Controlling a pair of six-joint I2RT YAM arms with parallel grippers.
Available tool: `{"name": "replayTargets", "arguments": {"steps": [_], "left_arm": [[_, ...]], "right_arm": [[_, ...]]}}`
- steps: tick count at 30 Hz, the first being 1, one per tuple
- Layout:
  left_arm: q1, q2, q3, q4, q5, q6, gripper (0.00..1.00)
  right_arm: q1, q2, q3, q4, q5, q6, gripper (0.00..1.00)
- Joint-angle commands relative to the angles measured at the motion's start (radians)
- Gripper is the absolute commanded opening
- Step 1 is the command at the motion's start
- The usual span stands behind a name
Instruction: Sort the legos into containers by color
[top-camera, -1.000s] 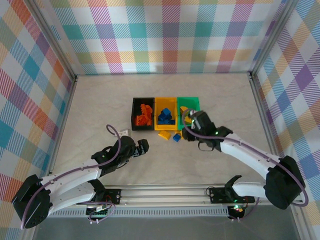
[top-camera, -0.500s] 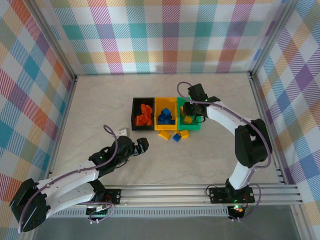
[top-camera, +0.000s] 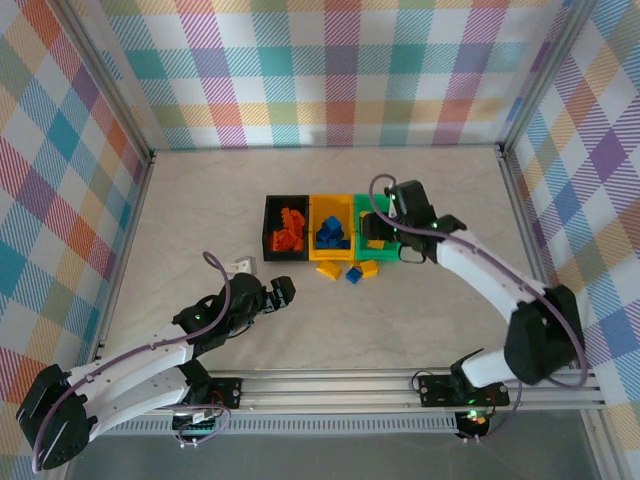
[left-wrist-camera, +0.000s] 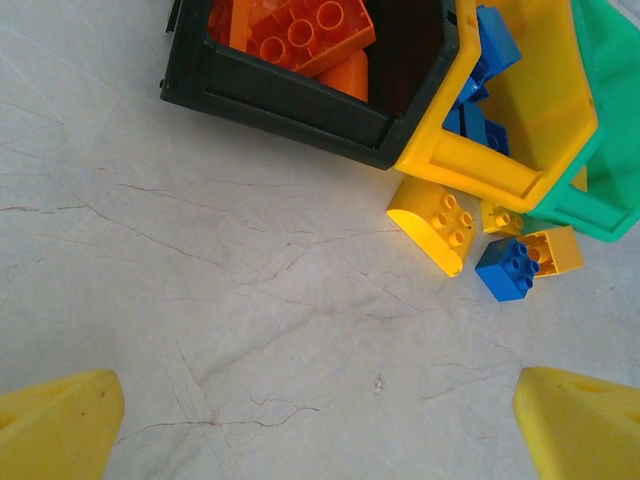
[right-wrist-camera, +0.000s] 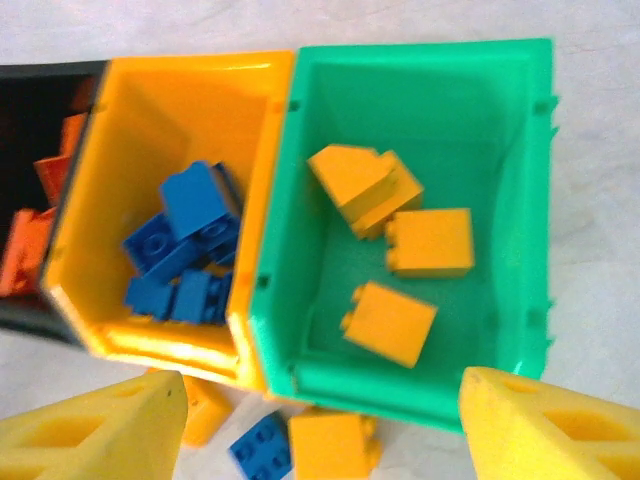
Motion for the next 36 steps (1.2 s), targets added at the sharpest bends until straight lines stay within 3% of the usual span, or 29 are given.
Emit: {"name": "replayTargets", "arguments": {"steps": [1, 7, 22, 26, 31, 36], "left_arm": [[0.007, -0.007, 0.013, 0.004, -0.007, -0.007, 1.00], [0.010, 0.006, 0.011, 0.006, -0.005, -0.010, 1.00], [0.016, 0.008, 0.003, -0.005, -0.013, -0.021, 1.00], [0.020, 0.009, 0.000, -0.005, -0.013, -0.021, 1.00], [0.022, 0.010, -0.004, -0.002, -0.008, -0.021, 1.00], [0.025, 0.011, 0.000, -0.001, -0.001, -0.016, 1.00]], "right_arm": [[0.033, -0.069, -0.137, 0.057, -0.030, 0.069, 0.73], [0.049, -0.063, -0.299, 0.208, -0.092, 0.095, 0.77], [0.048, 0.197, -0.227, 0.291, -0.084, 0.053, 0.77], [0.048, 0.224, -0.215, 0.287, -0.067, 0.047, 0.71], [0.048, 0.241, -0.211, 0.280, -0.066, 0.039, 0.56], [0.049, 0.183, -0.246, 0.270, -0.067, 0.039, 0.45]]}}
